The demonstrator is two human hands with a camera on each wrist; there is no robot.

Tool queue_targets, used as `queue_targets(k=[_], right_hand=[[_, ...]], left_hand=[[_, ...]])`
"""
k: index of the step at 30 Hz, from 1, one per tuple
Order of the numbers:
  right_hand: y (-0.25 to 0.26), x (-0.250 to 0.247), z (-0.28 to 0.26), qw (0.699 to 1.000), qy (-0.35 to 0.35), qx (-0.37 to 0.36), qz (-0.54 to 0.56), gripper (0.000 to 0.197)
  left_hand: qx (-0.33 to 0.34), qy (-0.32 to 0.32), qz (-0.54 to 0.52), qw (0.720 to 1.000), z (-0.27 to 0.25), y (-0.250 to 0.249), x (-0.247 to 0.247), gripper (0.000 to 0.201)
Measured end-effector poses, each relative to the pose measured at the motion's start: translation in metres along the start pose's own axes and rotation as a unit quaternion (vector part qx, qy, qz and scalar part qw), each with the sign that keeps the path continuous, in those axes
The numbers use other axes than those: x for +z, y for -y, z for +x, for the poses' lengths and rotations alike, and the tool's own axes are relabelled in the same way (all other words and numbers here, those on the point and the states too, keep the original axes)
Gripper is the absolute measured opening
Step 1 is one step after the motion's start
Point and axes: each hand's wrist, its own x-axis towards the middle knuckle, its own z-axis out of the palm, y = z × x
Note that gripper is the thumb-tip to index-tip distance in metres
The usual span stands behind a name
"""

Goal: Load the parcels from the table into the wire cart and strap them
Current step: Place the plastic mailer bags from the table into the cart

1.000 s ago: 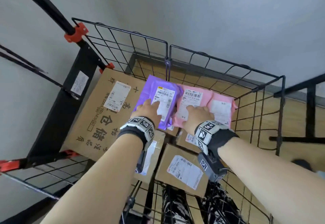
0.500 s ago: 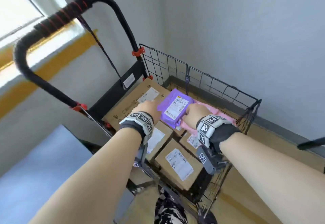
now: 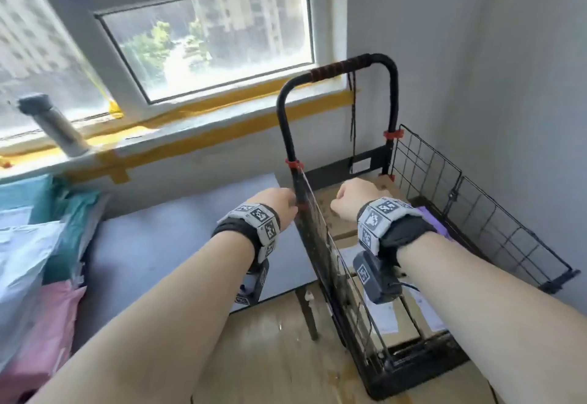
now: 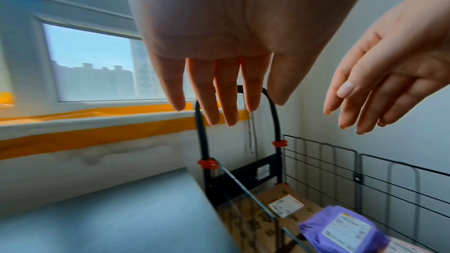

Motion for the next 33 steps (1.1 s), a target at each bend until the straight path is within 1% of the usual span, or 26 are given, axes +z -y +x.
queue_targets(k=[5, 9, 13, 17, 21, 26, 28, 30, 31, 33], right_hand=[[0.103, 0.027, -0.015, 0.996, 0.014, -0.089, -0.014, 0.027], [0.210, 0.072, -0.042, 0.982, 0.023, -0.181, -0.046, 0.029], [0.302, 0.129, -0.075, 0.971, 0.056, -0.229, -0.049, 0.028], [0.374, 0.179, -0.099, 0.958, 0.077, -0.272, -0.056, 0.029], [0.424, 0.215, -0.114, 0.949, 0.106, -0.288, -0.065, 0.028], [0.468, 0.257, -0.113, 0.941, 0.157, -0.293, -0.066, 0.023], [0.480, 0.277, -0.102, 0.942, 0.188, -0.274, -0.040, 0.022], [0.491, 0.296, -0.088, 0.945, 0.215, -0.247, -0.005, 0.031], [0.496, 0.304, -0.079, 0.946, 0.231, -0.228, 0.013, 0.032], [0.507, 0.315, -0.065, 0.941, 0.277, -0.187, 0.046, 0.029]], left_hand=[[-0.097, -0.041, -0.039, 0.994, -0.064, 0.100, -0.017, 0.043], [-0.155, -0.072, -0.044, 0.984, -0.130, 0.195, -0.023, 0.043], [-0.210, -0.087, -0.054, 0.972, -0.190, 0.283, -0.026, 0.042], [-0.260, -0.102, -0.052, 0.959, -0.239, 0.360, -0.028, 0.039], [-0.295, -0.097, -0.076, 0.947, -0.271, 0.419, -0.017, 0.042], [-0.344, -0.091, -0.113, 0.928, -0.287, 0.477, 0.006, 0.046], [-0.368, -0.089, -0.126, 0.917, -0.288, 0.496, 0.014, 0.047], [-0.389, -0.084, -0.125, 0.909, -0.285, 0.515, 0.018, 0.048], [-0.398, -0.081, -0.122, 0.906, -0.283, 0.524, 0.019, 0.049], [-0.417, -0.075, -0.120, 0.898, -0.277, 0.543, 0.019, 0.051]])
